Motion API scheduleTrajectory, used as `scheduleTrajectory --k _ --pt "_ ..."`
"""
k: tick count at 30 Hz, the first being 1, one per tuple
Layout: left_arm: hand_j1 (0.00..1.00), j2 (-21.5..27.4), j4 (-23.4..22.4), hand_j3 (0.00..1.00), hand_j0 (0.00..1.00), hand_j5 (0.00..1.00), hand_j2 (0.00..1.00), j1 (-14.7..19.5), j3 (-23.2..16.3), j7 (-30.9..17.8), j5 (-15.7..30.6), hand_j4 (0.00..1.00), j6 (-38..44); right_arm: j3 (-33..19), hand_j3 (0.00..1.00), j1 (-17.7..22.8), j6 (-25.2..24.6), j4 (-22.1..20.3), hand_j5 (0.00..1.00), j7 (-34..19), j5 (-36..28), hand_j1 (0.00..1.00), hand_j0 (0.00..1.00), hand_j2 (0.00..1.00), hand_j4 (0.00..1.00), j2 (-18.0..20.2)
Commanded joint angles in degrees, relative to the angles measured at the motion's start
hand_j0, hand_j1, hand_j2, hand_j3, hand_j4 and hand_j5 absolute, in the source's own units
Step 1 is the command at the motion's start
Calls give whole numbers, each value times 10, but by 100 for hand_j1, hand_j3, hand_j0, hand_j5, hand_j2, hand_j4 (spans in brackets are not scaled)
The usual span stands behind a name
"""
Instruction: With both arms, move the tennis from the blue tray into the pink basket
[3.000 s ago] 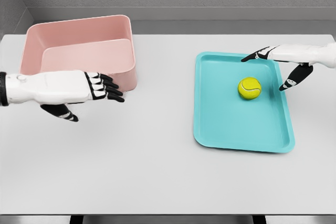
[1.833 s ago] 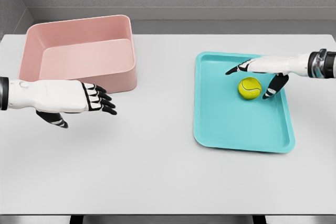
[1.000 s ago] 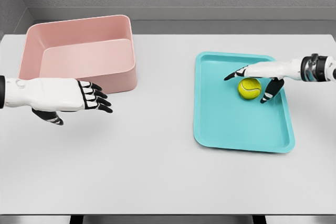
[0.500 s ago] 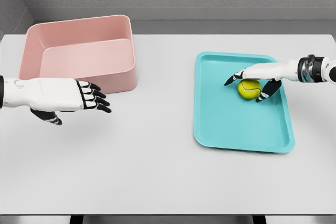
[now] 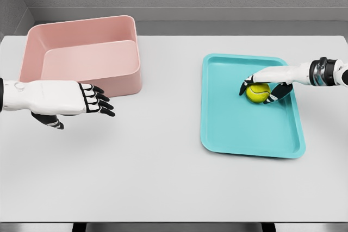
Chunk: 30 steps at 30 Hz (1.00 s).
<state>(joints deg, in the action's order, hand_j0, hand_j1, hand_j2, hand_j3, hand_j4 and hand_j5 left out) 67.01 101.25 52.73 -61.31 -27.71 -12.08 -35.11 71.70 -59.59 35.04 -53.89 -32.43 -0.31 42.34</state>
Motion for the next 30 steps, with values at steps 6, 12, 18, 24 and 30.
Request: scheduleTrajectory --k 6,12,18,24,30 --pt "100 1 0 100 100 100 100 0 0 0 3 100 1 -2 56 -1 0 -2 56 -1 0 56 56 56 56 0" --pt "100 1 0 100 100 100 100 2 0 0 3 100 1 -5 54 -2 0 -6 54 -2 -1 54 54 54 54 -1" --pt "100 0 0 100 100 100 100 3 0 0 3 100 1 -7 54 -11 0 -6 54 -2 -3 54 54 54 54 0" --pt "100 1 0 100 100 100 100 3 0 0 3 100 1 -8 53 -24 0 -28 53 -1 -5 53 53 53 53 0" --pt "100 6 0 100 100 100 100 4 1 0 3 100 1 -9 53 -33 0 -74 53 -1 -5 53 53 53 53 2"
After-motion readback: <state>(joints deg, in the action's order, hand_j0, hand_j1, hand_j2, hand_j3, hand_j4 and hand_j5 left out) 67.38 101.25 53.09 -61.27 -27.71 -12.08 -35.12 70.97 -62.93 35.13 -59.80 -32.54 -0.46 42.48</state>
